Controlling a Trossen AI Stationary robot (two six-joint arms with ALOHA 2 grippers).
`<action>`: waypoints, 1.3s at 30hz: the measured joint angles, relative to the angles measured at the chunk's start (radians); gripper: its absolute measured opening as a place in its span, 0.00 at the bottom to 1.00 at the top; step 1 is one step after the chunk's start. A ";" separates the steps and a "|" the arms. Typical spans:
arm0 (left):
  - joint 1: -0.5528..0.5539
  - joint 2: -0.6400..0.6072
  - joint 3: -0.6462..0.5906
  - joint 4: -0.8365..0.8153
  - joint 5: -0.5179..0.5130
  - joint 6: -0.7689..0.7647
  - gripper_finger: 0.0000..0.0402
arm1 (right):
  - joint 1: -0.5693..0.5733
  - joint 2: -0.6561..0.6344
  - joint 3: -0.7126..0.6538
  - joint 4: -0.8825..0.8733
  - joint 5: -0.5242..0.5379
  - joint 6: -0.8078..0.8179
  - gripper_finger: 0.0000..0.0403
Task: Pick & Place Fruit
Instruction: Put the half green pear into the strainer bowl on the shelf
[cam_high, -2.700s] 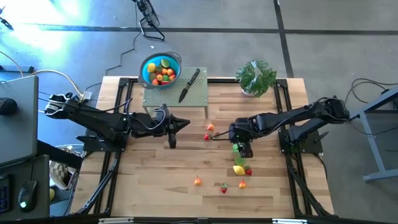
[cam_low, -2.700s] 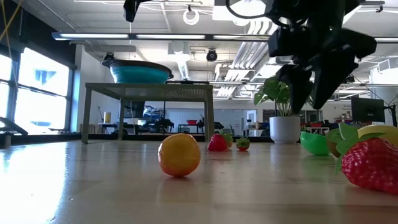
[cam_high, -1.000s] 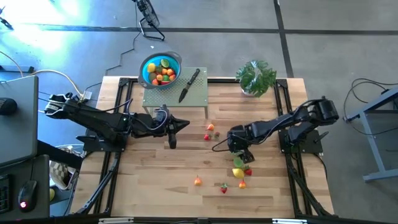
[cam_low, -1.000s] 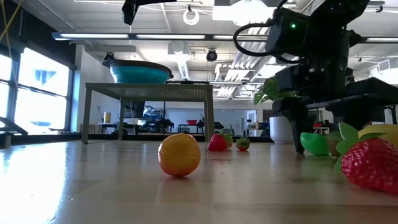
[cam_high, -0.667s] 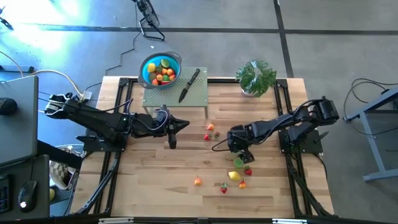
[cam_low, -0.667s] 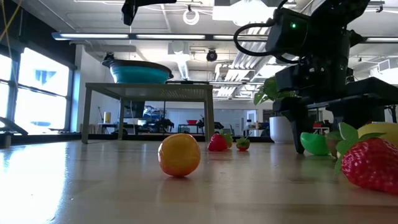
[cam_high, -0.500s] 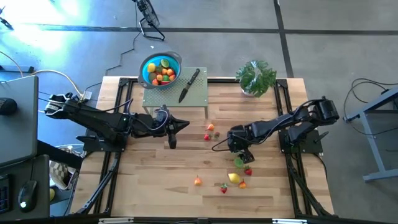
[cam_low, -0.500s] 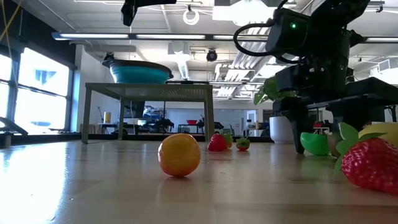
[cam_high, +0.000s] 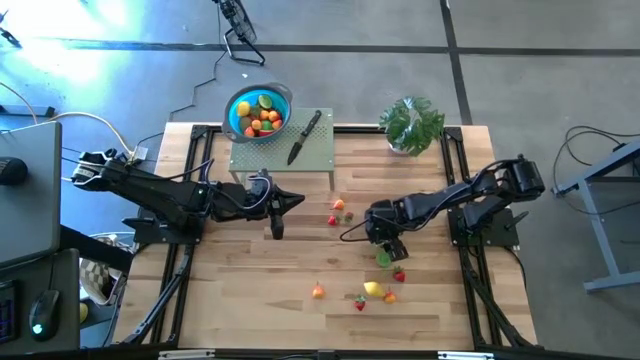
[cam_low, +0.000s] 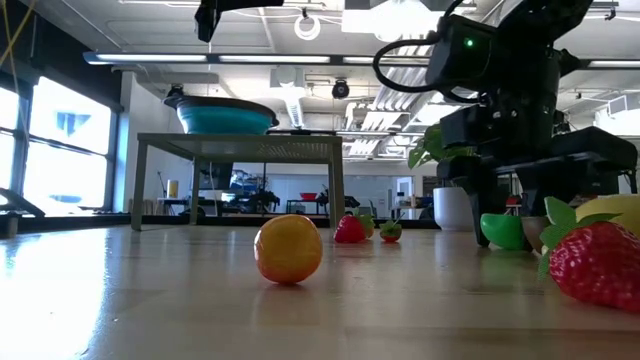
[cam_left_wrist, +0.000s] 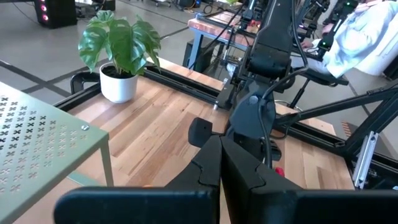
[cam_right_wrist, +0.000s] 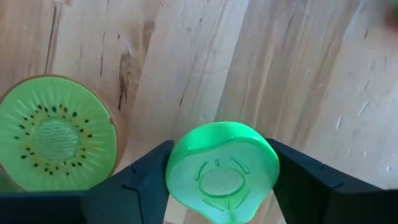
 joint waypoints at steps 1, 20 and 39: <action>0.000 0.000 0.000 0.000 0.000 0.000 0.00 | 0.000 0.000 0.006 -0.010 -0.001 0.000 0.56; 0.000 0.000 0.000 0.001 -0.001 0.000 0.00 | 0.001 0.002 0.285 -0.154 0.071 -0.035 0.59; 0.000 -0.063 0.001 -0.049 -0.093 -0.158 0.00 | 0.000 0.001 0.693 -0.205 0.071 -0.101 0.55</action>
